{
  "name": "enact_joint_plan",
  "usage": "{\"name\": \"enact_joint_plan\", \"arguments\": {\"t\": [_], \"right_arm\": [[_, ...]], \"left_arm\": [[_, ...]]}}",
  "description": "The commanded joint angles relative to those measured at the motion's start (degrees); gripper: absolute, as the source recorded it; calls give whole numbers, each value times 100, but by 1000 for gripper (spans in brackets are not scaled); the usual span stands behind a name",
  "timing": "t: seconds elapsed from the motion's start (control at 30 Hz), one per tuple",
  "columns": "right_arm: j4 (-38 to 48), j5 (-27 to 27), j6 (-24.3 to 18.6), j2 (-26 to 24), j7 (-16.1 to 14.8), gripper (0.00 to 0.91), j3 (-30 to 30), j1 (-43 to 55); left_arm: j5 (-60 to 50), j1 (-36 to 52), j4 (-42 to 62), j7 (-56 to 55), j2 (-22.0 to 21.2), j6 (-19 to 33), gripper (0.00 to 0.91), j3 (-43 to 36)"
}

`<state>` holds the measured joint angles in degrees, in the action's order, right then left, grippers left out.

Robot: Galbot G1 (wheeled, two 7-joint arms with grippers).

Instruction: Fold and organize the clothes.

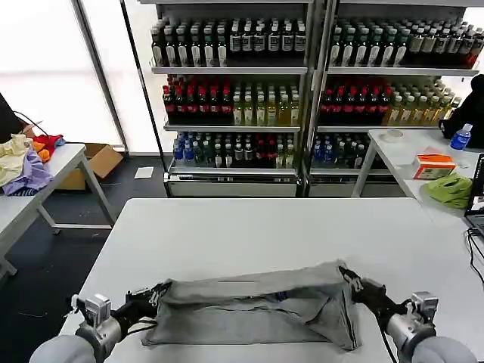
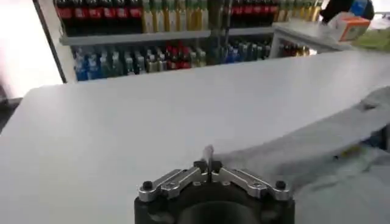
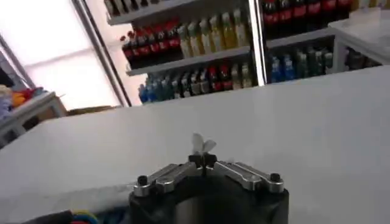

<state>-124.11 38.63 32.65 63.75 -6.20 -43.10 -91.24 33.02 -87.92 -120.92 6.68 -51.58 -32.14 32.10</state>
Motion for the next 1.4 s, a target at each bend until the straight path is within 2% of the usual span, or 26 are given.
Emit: {"name": "enact_joint_plan", "arguments": {"t": [0.03, 0.13, 0.23, 0.27, 0.3, 0.33, 0.37, 0.4, 0.57, 0.67, 0.73, 1.07, 1.1, 1.13, 1.17, 1.2, 1.3, 1.4], "right_arm": [[-283, -605, 41, 121, -94, 907, -346, -762], [-257, -601, -35, 148, -169, 907, -544, -795], [-216, -688, -354, 161, -336, 907, -678, -862], [-130, -789, -1054, 192, -431, 907, -695, -865], [-59, -917, -1540, 225, -415, 907, -678, -838], [35, -1159, -1826, 274, -497, 907, -671, -795], [153, -1489, -2285, 339, -639, 907, -669, -743], [215, -1607, -2569, 380, -670, 907, -629, -683], [347, -1419, -3248, 611, -638, 907, -197, -470], [421, -1281, -3354, 710, -585, 907, -87, -376], [407, -1193, -3263, 749, -579, 907, -60, -355], [428, -1301, -3172, 857, -521, 907, 76, -459], [408, -1301, -3166, 875, -523, 907, 117, -494], [391, -1313, -3163, 911, -526, 907, 162, -523], [389, -1337, -3167, 939, -527, 907, 185, -529], [390, -1348, -3168, 948, -527, 907, 185, -530], [387, -1383, -3171, 976, -516, 907, 202, -536], [376, -1373, -3169, 962, -510, 907, 177, -543]], "left_arm": [[-720, -654, -287, -3, -197, -48, 907, 215], [-714, -720, -403, -156, -285, -89, 907, 419], [-713, -873, -565, -519, -453, -89, 907, 660], [-711, -970, -650, -670, -553, -86, 907, 741], [-647, -1024, -742, -820, -656, -84, 907, 817], [-547, -1057, -814, -1016, -764, -68, 907, 824], [-452, -1089, -864, -1270, -875, 6, 907, 799], [-294, -1093, -914, -1518, -1006, 69, 907, 695], [-474, -1038, -977, -2184, -1797, 332, 907, 140], [-787, -1068, -918, -2211, -2215, 472, 907, -108], [-1039, -1016, -811, -2262, -2476, 577, 907, -257], [-1529, -1022, -257, -2284, -2844, 774, 887, -461], [-1656, -978, -152, -2255, -2871, 796, 705, -459], [-1707, -930, -80, -2223, -2887, 827, 605, -466], [-1702, -911, -47, -2231, -2890, 827, 353, -477], [-1700, -897, -21, -2233, -2892, 830, 181, -486], [-1709, -914, 4, -2232, -2919, 894, 40, -556], [-1732, -958, 15, -2202, -2979, 923, 20, -638]]}}
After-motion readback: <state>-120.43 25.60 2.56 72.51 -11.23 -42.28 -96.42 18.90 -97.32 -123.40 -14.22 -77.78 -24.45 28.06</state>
